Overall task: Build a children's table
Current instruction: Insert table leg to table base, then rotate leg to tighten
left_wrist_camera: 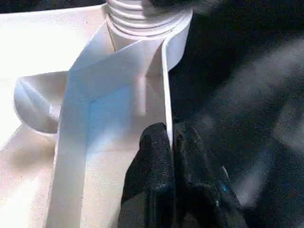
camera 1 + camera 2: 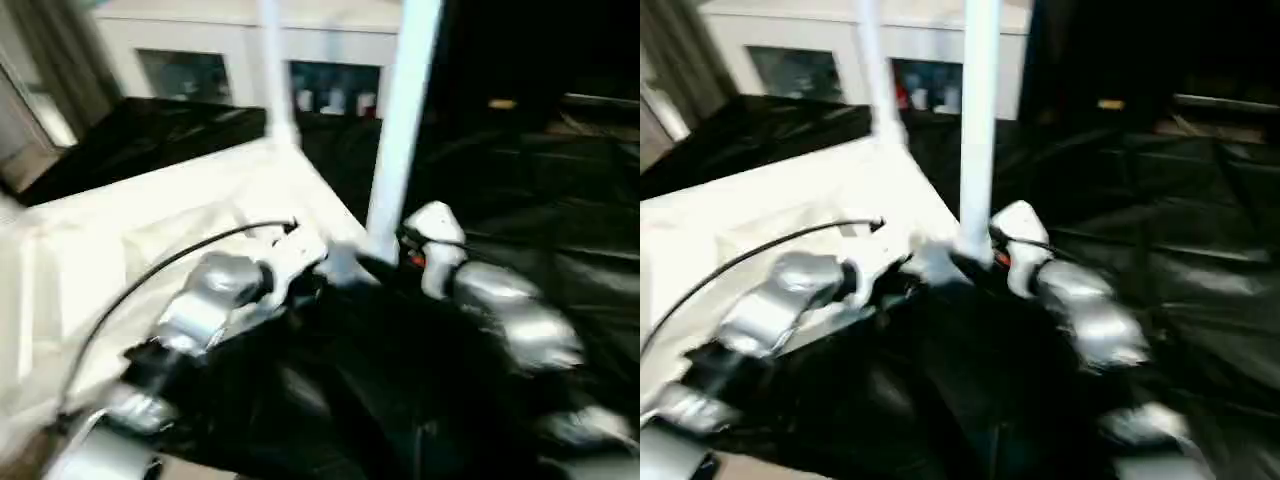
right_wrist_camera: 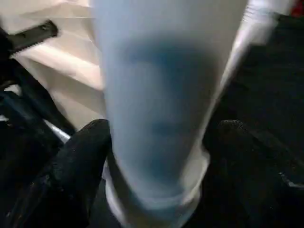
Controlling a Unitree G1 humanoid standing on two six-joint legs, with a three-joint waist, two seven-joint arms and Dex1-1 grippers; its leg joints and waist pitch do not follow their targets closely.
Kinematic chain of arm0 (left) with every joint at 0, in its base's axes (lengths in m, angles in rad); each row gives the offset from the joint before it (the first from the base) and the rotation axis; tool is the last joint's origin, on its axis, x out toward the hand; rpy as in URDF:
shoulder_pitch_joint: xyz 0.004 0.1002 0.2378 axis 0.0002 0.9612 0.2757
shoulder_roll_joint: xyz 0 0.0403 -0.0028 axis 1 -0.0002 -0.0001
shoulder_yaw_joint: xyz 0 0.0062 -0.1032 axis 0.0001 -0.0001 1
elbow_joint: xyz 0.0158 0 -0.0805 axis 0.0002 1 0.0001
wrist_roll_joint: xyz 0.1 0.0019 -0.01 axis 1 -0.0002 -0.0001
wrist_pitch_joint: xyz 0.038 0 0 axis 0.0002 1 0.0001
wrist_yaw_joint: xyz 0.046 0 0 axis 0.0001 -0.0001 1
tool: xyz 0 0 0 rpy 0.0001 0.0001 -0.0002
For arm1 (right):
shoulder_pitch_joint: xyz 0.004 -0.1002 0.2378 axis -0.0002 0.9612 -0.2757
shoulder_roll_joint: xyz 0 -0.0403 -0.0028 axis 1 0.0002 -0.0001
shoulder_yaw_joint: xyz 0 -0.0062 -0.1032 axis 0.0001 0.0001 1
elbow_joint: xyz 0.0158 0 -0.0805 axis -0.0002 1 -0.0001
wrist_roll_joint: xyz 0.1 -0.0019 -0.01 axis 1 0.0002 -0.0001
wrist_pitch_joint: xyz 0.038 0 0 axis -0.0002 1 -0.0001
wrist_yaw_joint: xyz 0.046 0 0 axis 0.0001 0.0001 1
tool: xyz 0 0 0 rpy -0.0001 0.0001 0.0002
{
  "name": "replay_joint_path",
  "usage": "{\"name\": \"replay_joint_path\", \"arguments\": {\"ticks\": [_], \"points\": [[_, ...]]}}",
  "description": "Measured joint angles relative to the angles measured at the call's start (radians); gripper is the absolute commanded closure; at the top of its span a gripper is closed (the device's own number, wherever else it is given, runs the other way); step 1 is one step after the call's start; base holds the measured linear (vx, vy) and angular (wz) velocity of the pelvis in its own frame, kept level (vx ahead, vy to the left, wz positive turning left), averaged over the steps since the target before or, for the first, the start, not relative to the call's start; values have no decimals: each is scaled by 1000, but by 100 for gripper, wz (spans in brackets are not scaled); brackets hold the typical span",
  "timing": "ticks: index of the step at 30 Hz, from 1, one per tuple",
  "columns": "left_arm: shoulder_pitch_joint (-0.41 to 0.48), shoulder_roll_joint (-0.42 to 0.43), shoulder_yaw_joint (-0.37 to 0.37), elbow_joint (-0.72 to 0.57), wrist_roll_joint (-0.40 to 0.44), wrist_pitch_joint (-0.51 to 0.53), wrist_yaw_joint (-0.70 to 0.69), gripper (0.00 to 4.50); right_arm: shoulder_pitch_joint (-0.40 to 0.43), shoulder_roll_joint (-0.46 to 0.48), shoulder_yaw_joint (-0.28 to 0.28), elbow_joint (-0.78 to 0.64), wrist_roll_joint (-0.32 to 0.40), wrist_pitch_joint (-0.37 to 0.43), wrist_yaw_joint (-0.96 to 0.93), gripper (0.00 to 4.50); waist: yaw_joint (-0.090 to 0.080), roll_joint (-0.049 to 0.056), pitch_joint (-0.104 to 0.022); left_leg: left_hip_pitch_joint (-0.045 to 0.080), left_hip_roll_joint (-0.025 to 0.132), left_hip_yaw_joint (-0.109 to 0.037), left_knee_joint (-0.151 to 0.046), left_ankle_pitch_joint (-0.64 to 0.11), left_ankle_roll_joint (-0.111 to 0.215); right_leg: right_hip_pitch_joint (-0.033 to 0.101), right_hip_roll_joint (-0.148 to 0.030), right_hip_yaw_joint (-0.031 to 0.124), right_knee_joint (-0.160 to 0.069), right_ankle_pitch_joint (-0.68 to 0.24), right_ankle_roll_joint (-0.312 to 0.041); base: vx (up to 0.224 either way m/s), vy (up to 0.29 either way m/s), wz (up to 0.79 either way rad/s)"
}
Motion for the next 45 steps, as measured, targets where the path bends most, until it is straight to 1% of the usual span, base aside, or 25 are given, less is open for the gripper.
{"name": "replay_joint_path", "arguments": {"ticks": [2,5,6,8,12,14,17,18,19,21,23,25,28,30,32,34,36,39,41,43,44,45], "points": [[7,17,-8,-1,-13,-28,-52,450,18,-35,26,-32,3,3,52,59,10,0,0,0,1,0,1,1,-1,1,-1,-2,2,0,0,0,0,0],[9,28,-17,-1,-15,-55,-92,450,40,-60,49,-47,-6,4,88,59,18,0,0,1,1,0,2,3,-6,2,-2,-2,5,0,0,0,0,0],[9,32,-17,-1,-17,-61,-100,450,45,-67,59,-47,-14,4,94,59,18,0,0,1,1,0,2,4,-6,2,-3,-3,6,0,0,0,0,0],[9,40,-17,0,-23,-67,-109,450,51,-76,68,-47,-21,6,98,85,18,0,0,2,1,0,2,5,-7,2,-3,-3,9,0,-1,0,0,0],[9,43,-17,9,-26,-84,-111,450,51,-76,72,-49,-20,12,111,103,18,0,0,3,1,0,2,6,-9,2,-3,-4,12,0,-1,0,0,0],[9,42,-17,14,-26,-89,-114,450,51,-76,75,-49,-20,15,111,129,18,0,0,3,1,0,2,8,-8,2,-3,-4,12,0,-1,0,0,0],[9,41,-17,17,-27,-91,-116,450,51,-74,78,-49,-18,20,116,148,18,0,0,2,1,0,2,8,-8,1,-3,-4,12,0,-1,0,0,0],[9,41,-17,21,-29,-93,-117,450,51,-73,78,-49,-18,21,117,148,18,0,0,2,1,0,2,8,-8,1,-3,-4,12,0,-1,0,0,0],[9,41,-17,23,-31,-94,-117,450,52,-73,78,-49,-17,22,117,166,18,0,0,2,1,0,2,8,-7,1,-3,-4,12,0,-1,0,0,0],[9,39,-17,27,-33,-94,-119,450,61,-68,72,-49,-4,27,117,169,19,0,0,2,1,0,2,8,-7,1,-3,-5,12,0,-1,0,0,0],[9,31,-17,37,-33,-94,-116,450,73,-53,62,-49,1,34,106,173,19,1,0,3,1,0,3,8,-7,1,-3,-5,12,0,-1,0,0,0],[-1,10,-16,69,-30,-98,-85,450,83,-20,41,-41,1,47,64,175,20,1,-1,3,1,0,4,9,-7,3,-3,-5,13,1,-1,0,0,0],[-36,-34,-13,131,-11,-99,-19,450,83,37,-6,-1,1,56,-33,175,18,1,-1,5,1,0,5,9,-6,5,-3,-5,13,4,-2,0,0,0],[-67,-84,-3,196,6,-98,55,450,75,105,-52,54,0,45,-139,175,15,1,-1,5,1,0,6,9,-7,5,-4,-4,13,7,-3,0,0,0],[-88,-128,5,245,12,-94,120,450,57,159,-89,103,-4,33,-236,175,10,1,-1,6,0,0,6,10,-7,7,-5,-4,12,10,-2,0,0,0],[-99,-154,7,268,18,-89,161,450,44,183,-106,129,-8,30,-294,175,0,1,-1,7,0,0,6,10,-8,7,-5,-4,12,11,-2,0,0,0],[-116,-189,16,308,33,-88,223,450,14,243,-135,185,-25,6,-400,175,-10,2,-2,9,0,0,6,10,-8,9,-5,-5,12,12,-2,0,0,0],[-131,-225,21,343,54,-91,285,450,-25,289,-153,248,-49,-22,-504,175,-17,3,-3,13,0,0,4,10,-8,13,-6,-5,11,13,-2,0,0,0],[-130,-228,15,349,70,-108,293,450,-31,292,-156,263,-51,-28,-503,105,-18,3,-2,19,-1,0,2,10,-8,18,-6,-5,9,12,-2,0,0,0],[-126,-220,10,349,76,-124,294,450,-29,299,-171,258,-31,-27,-480,105,-21,4,-3,21,-1,0,-1,10,-8,21,-6,-5,6,12,-2,0,0,0],[-126,-214,8,349,76,-130,292,450,-24,299,-171,247,-21,-26,-466,83,-24,5,-3,21,-1,0,-1,10,-8,21,-6,-5,6,12,-2,0,0,0],[-124,-208,8,347,75,-138,280,450,-17,293,-171,238,-20,-27,-448,69,-25,5,-3,21,-1,0,-2,10,-8,20,-6,-5,6,12,-2,0,0,0]]}}
